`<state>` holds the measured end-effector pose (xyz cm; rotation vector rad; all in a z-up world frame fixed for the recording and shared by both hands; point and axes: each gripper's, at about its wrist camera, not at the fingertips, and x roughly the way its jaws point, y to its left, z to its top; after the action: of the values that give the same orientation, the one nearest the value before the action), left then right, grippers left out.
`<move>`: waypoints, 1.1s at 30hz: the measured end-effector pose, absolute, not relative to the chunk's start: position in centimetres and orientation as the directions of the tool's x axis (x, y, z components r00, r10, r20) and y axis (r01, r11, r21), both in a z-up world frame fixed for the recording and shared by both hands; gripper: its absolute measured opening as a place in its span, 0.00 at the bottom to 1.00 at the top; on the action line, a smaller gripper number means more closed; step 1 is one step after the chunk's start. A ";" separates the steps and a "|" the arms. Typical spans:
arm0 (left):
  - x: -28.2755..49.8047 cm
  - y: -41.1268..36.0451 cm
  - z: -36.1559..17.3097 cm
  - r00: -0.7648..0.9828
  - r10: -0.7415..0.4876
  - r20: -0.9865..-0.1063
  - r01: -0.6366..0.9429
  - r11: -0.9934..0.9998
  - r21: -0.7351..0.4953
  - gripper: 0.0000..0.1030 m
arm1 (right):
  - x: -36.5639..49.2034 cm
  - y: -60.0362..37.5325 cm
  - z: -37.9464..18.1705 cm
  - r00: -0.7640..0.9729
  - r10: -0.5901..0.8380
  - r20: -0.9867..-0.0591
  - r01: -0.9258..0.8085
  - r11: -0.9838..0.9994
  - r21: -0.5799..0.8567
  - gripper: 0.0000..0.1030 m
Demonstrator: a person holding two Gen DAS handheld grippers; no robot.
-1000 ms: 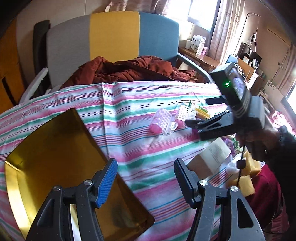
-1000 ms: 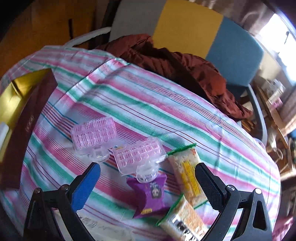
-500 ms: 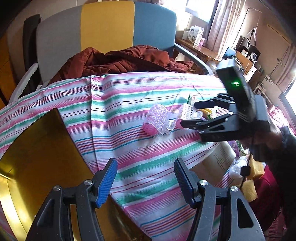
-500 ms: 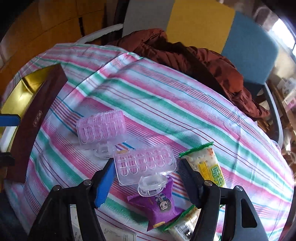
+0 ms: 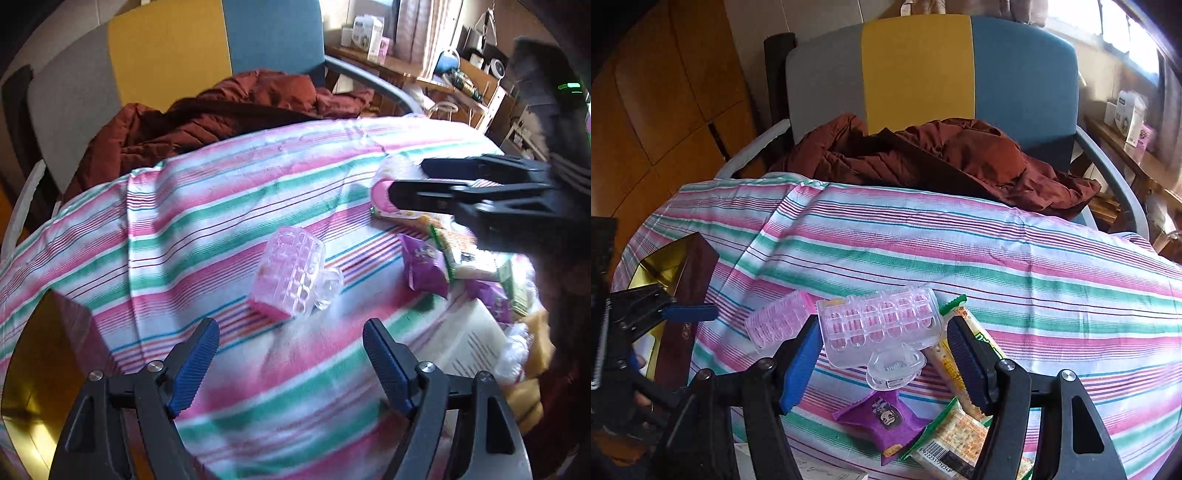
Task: Organize objects
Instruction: 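Grasp the clear hair roller with the right tool while the left tool grasps the pink roller, then carry both hair rollers over the gold tray and release them inside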
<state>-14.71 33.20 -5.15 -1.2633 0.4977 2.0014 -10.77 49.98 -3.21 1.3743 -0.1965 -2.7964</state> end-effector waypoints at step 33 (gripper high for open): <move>-16.5 11.1 1.8 -0.437 0.371 -0.819 -0.373 -0.904 -0.210 0.65 | -11.3 33.1 -0.2 -0.597 -0.225 -0.770 0.192 -0.972 0.136 0.67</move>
<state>-16.50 11.09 1.78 -1.3366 0.0025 2.3451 -11.34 33.13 -0.20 1.2685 -0.0562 -2.6155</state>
